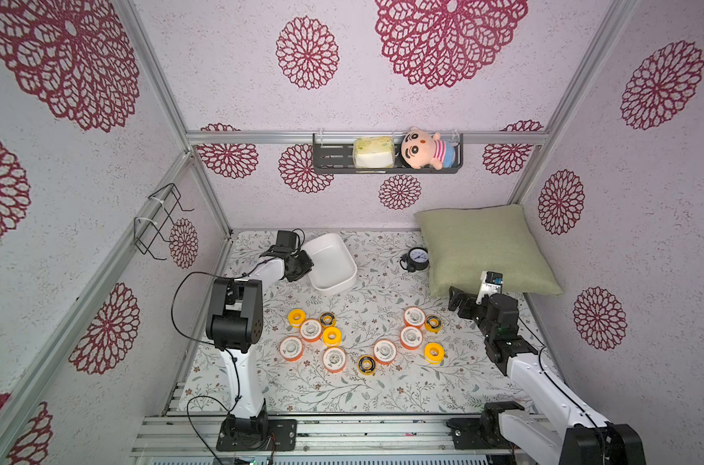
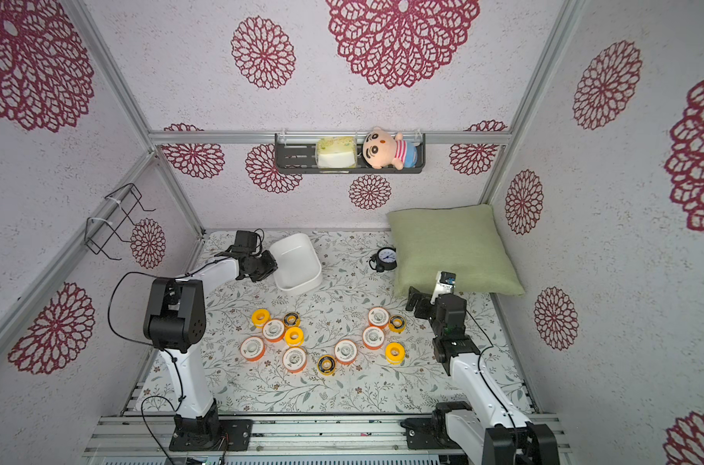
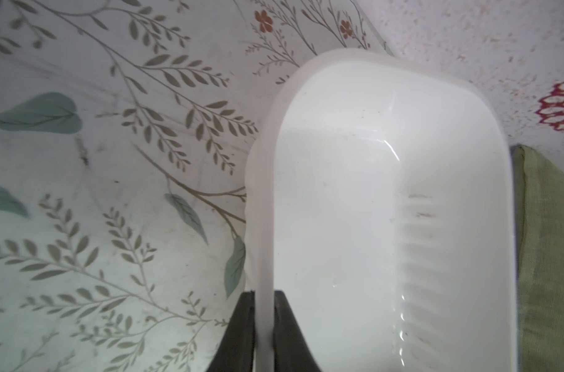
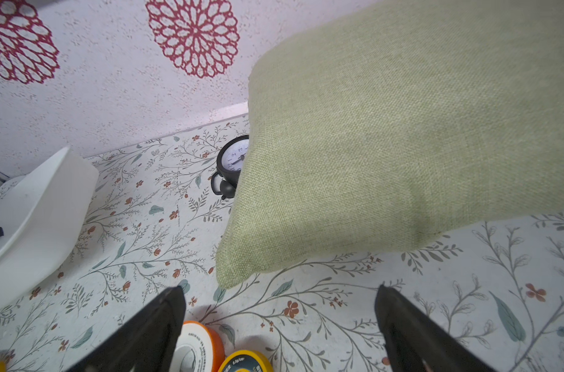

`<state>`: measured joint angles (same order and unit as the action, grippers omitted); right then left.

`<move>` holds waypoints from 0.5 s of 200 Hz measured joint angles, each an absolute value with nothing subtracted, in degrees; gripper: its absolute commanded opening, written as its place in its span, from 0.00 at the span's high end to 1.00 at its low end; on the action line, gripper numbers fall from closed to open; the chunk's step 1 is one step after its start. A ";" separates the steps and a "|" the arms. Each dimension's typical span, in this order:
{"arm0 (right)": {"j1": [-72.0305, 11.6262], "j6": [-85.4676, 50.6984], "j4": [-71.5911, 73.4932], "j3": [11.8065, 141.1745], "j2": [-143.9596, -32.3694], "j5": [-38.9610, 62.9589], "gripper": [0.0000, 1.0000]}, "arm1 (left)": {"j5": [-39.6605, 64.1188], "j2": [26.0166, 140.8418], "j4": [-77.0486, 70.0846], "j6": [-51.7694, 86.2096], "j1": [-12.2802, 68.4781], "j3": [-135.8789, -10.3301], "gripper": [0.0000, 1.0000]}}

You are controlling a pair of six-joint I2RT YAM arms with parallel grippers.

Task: Put the sealing tape into the storage box
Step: Move the storage box to the center of the board.

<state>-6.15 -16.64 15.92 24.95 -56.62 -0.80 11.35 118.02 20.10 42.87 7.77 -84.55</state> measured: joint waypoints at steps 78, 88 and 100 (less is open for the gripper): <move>-6.15 -16.80 15.90 24.95 -57.14 0.32 0.01 | 10.44 118.54 27.00 35.83 17.65 -87.92 0.86; -6.15 -16.80 15.90 24.95 -57.28 0.38 0.01 | 9.76 118.54 28.12 35.11 18.83 -87.92 0.86; -6.15 -16.82 15.90 24.95 -57.34 0.51 0.01 | 9.15 118.54 28.88 34.46 20.01 -87.85 0.85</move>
<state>-6.15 -16.82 15.90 24.95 -57.34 0.51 9.15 118.54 28.88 34.46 20.01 -87.85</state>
